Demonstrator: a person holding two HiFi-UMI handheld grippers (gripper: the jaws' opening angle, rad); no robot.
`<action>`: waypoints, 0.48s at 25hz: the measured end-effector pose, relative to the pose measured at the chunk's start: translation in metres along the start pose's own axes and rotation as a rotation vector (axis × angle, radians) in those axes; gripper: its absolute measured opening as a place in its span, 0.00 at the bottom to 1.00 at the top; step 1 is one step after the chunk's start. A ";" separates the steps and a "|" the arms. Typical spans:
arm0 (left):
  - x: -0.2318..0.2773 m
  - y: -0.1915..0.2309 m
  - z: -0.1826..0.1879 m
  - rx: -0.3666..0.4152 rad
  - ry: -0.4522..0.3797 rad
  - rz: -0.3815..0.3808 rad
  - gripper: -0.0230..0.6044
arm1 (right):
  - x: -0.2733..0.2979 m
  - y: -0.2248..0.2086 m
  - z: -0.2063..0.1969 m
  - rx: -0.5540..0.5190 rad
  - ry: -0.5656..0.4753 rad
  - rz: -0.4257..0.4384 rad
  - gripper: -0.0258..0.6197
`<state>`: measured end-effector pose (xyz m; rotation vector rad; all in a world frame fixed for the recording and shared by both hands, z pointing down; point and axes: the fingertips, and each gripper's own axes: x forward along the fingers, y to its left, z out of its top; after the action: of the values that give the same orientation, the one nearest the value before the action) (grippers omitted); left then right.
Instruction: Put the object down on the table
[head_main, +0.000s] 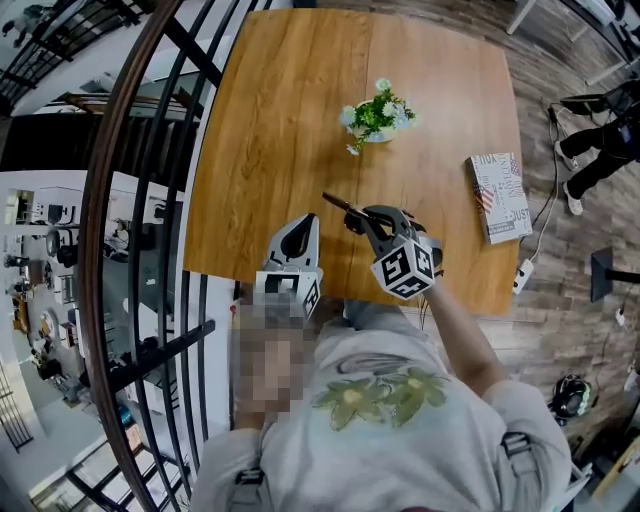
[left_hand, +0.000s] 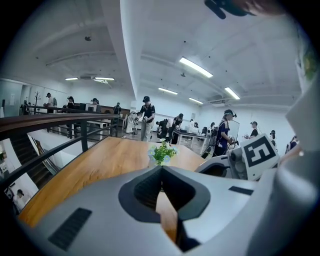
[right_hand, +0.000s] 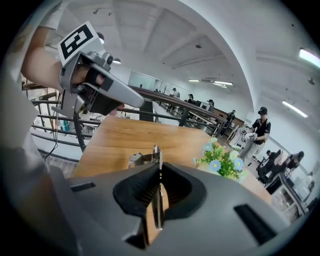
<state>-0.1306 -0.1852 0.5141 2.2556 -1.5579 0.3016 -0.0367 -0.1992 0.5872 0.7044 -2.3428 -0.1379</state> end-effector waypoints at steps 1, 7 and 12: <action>0.000 0.001 -0.001 -0.003 0.002 0.002 0.06 | 0.004 0.002 -0.003 -0.002 0.007 0.006 0.07; -0.001 0.004 -0.009 -0.016 0.016 0.013 0.06 | 0.024 0.015 -0.024 0.023 0.039 0.049 0.07; 0.000 0.005 -0.013 -0.026 0.022 0.018 0.06 | 0.035 0.024 -0.040 0.030 0.072 0.075 0.07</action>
<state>-0.1348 -0.1812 0.5270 2.2123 -1.5631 0.3084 -0.0434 -0.1935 0.6448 0.6252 -2.3029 -0.0437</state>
